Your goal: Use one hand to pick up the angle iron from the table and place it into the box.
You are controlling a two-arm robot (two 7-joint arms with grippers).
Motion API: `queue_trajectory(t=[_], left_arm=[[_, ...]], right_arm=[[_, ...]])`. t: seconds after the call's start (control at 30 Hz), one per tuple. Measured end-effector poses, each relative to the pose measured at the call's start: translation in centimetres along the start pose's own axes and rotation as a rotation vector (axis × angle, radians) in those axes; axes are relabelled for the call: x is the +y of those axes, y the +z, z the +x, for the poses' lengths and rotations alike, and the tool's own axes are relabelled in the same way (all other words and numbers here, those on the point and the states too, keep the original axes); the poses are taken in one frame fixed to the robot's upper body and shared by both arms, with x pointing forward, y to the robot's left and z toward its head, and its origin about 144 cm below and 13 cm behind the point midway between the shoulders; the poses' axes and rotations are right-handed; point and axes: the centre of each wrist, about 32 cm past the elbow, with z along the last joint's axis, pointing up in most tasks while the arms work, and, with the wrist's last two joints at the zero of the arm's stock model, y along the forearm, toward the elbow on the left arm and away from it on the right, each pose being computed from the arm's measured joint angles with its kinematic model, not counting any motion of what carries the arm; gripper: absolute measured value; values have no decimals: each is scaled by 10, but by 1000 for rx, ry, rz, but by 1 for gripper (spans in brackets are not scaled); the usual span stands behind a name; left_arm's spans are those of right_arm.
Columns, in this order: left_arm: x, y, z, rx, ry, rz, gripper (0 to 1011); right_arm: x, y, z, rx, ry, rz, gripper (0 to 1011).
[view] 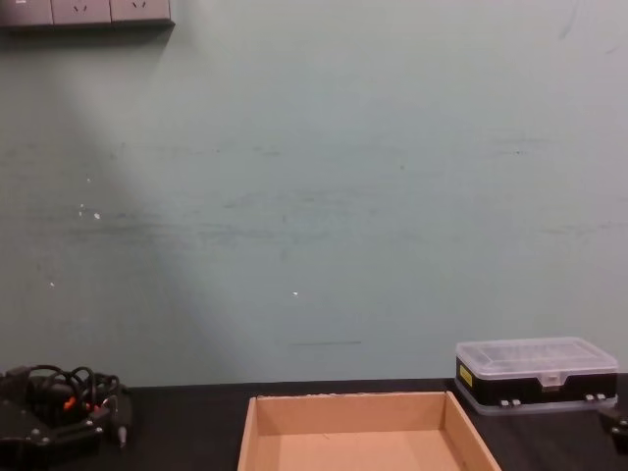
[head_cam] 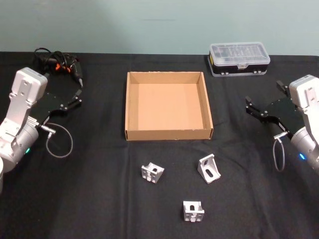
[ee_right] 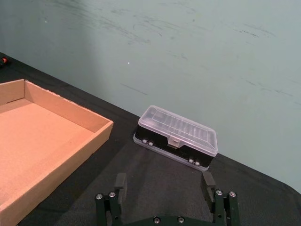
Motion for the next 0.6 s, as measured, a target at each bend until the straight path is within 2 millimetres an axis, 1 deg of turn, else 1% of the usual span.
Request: queue_trajectory(t=[0.37,0.47,0.53,0.57,0.6], left_arm=[[0,0,0,0,0,0,1000],[0,0,0,0,0,0,1000],[0,0,0,0,0,0,1000],[0,0,0,0,0,0,1000],[0,0,0,0,0,0,1000]], right_arm=[[-1,4,4,1,-9,13,1003],[-2,9,9,4,-8,29,1003],[-3,17,16,7,1,54,1003],[-3,17,16,7,1,54,1003],[-4,23,21,7,11,68,1003]])
